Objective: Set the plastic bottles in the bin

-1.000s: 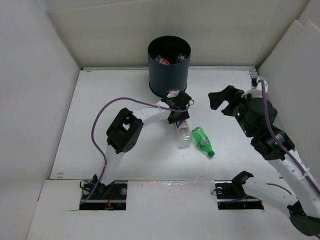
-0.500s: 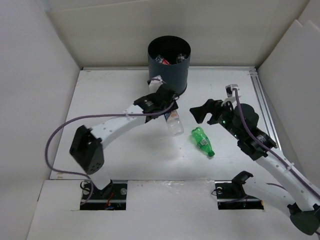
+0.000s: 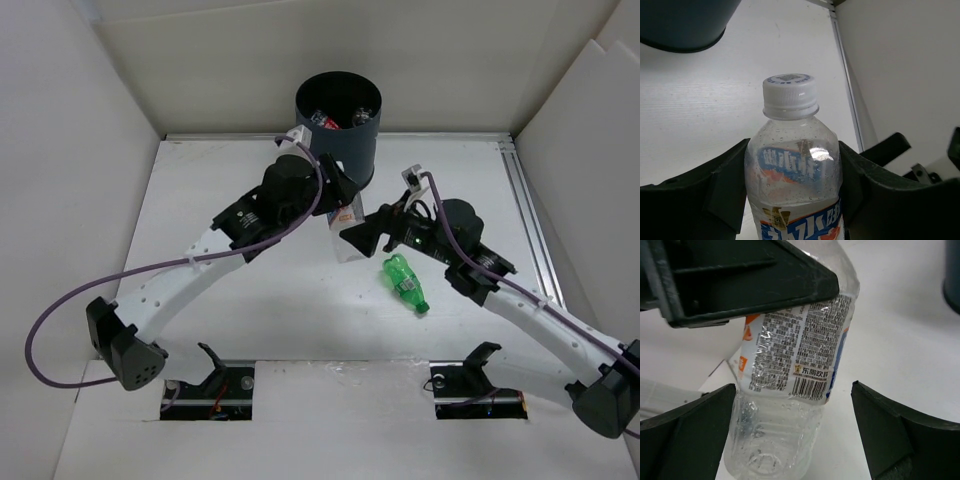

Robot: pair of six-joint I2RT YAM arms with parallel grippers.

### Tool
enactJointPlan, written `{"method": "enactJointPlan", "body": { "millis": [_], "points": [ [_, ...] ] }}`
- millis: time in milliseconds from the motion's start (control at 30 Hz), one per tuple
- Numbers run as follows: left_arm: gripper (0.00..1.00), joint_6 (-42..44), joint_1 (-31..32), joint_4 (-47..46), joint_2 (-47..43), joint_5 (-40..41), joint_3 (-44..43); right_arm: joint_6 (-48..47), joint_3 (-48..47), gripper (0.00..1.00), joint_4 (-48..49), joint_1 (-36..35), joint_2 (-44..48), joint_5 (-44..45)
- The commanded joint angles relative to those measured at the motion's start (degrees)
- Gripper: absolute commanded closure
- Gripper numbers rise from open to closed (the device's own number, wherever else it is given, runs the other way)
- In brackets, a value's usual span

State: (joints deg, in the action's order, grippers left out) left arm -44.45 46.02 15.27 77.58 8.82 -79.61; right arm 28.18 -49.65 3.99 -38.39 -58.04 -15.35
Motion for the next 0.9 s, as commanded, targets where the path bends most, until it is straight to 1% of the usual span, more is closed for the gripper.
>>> {"method": "enactJointPlan", "body": {
  "millis": [0,67,100,133,167,200,233,267,300,333,367,400,433,500,533,567,600,633,667,700,733,800,833,867],
  "points": [
    [0.96,1.0,0.1,-6.7,-5.1,-6.1,-0.1,2.6,0.5,0.0,7.7,-1.0,-2.1,-3.2],
    [0.96,1.0,0.1,-6.7,-6.7,-6.6,-0.1,2.6,0.5,0.0,8.4,-1.6,-3.7,-3.2],
    [0.95,1.0,0.1,-6.7,-6.7,-7.1,-0.1,3.1,0.5,0.0,9.1,-1.6,-3.7,-3.7],
    [0.93,1.0,0.1,-6.7,-7.3,-7.1,-0.1,3.6,0.0,0.03,10.3,-2.1,-4.4,-4.4],
    [0.9,1.6,0.1,-6.7,-7.3,-7.1,-0.1,3.6,0.0,0.08,11.1,-2.1,-4.4,-4.4],
    [0.88,1.6,0.1,-6.7,-7.9,-7.1,-0.1,4.6,0.0,0.15,12.1,-2.1,-4.4,-4.4],
    [0.85,2.2,0.1,-6.7,-7.9,-6.4,-0.1,5.4,0.0,0.3,13.9,-2.1,-5.1,-5.6],
    [0.77,2.2,0.1,-6.0,-7.9,-5.7,-0.1,5.4,0.0,0.37,14.8,-2.1,-5.8,-6.7],
    [0.74,2.8,0.1,-6.0,-8.5,-4.6,-0.1,6.3,0.0,0.5,15.5,-2.1,-5.8,-7.8],
    [0.64,2.8,0.1,-6.0,-8.5,-4.6,-0.1,6.8,-0.7,0.75,16.1,-2.1,-6.7,-9.3],
    [0.46,3.3,0.1,-6.0,-8.5,-3.7,-0.1,6.8,-1.5,0.83,16.7,-2.1,-7.3,-9.3],
    [0.01,3.3,-0.5,-4.9,-9.2,-1.5,-0.9,6.8,-2.0,0.9,16.7,-2.7,-7.8,-9.3],
    [0.0,3.3,-0.5,-3.9,-9.7,0.0,-1.4,6.8,-2.6,0.93,16.7,-2.7,-8.6,-9.3],
    [0.0,2.4,-0.5,-1.6,-10.3,3.5,-2.8,6.8,-4.6,0.93,15.6,-2.7,-9.1,-7.4],
    [0.0,1.5,-0.5,2.0,-11.1,5.8,-4.1,5.7,-5.8,0.93,14.4,-2.7,-9.7,-6.2],
    [0.0,0.0,-0.5,4.0,-11.7,11.4,-4.1,4.7,-7.3,0.93,13.1,-2.7,-9.7,-2.6],
    [0.0,-1.9,-0.5,6.4,-12.4,14.6,-4.8,2.9,-10.4,0.94,10.5,-2.7,-10.6,-0.6],
    [0.0,-6.2,-0.5,10.9,-14.5,17.7,-4.8,2.3,-12.0,0.94,9.6,-2.2,-12.1,1.1],
    [0.0,-8.4,-0.5,12.8,-15.8,22.9,-4.2,1.7,-13.8,0.94,8.9,-1.7,-13.2,2.4],
    [0.0,-10.0,-0.5,13.9,-17.3,24.7,-3.3,0.9,-15.7,0.95,8.3,-0.2,-14.5,3.9],
    [0.0,-10.7,-0.5,13.9,-20.5,25.7,-2.1,0.9,-19.7,0.95,8.3,0.7,-15.8,3.9],
    [0.0,-10.7,-0.5,13.4,-23.3,26.3,1.8,0.4,-23.9,0.95,7.8,2.4,-20.4,5.4],
    [0.0,-10.1,-0.5,13.4,-24.5,26.3,2.7,0.4,-28.7,0.95,7.8,4.1,-22.2,6.5],
    [0.0,-10.0,-0.5,13.4,-26.1,26.3,4.1,0.4,-31.2,0.97,7.8,5.0,-25.9,7.0]
  ]
}}
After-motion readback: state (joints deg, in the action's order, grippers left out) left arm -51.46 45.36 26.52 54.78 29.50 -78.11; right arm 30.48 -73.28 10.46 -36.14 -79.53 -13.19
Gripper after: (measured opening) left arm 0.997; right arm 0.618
